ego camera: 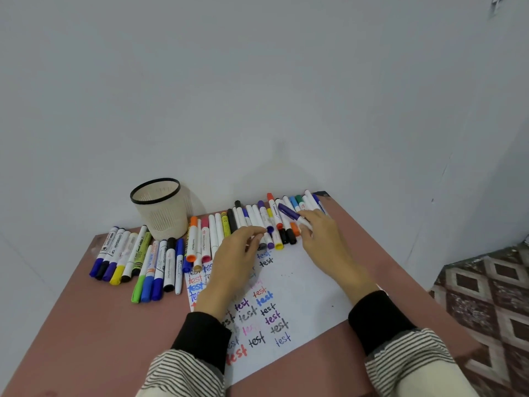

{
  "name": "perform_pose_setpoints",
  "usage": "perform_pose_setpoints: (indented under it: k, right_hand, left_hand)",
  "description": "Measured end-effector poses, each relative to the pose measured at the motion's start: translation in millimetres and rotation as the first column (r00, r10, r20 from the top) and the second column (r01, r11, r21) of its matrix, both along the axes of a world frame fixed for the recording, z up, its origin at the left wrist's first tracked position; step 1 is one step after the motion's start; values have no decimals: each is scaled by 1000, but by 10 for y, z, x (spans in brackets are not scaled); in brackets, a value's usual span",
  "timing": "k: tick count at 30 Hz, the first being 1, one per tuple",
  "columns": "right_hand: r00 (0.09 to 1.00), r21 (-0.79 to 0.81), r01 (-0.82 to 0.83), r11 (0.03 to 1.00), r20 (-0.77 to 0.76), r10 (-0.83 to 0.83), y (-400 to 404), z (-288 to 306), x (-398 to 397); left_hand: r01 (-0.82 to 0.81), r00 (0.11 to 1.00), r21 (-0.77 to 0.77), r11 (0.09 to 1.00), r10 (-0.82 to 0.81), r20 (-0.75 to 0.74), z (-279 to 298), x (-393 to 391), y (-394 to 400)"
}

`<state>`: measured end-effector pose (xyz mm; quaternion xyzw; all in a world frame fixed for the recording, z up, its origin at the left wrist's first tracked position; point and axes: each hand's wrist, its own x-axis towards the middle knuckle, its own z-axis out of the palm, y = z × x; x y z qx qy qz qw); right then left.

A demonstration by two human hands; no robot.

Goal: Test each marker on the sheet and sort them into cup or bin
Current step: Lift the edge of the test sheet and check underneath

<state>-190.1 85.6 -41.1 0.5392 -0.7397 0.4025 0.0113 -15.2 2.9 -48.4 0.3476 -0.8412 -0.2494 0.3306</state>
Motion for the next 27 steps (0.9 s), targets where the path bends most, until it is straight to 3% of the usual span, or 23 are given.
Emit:
perform_pose_setpoints:
  k: [4,12,16,21,27]
  right_hand:
    - [994,-56,81,995,74,-77,264,152,-304]
    - [942,-85,319,944,142,-305,1391,254,-1301]
    - [896,52,407,912,171,-410,1834,-110,-1654]
    - [788,343,440,830,295,-540,2219,-975,-1869]
    - [701,676,275,684,346,-624,2450,-2037,-1735]
  left_hand:
    - [-12,1000,8,1000,12,-2,52,-114,156]
    - [257,963,11,966,-257,77,135,-1305,1023]
    - [237,947,-96,967,-208,245,-6,-1787,1327]
    - [270,873,-63,961,-216,438,-219,-1978,1445]
    - [271,872,-120,955,-190,452,-271,-1979,1434]
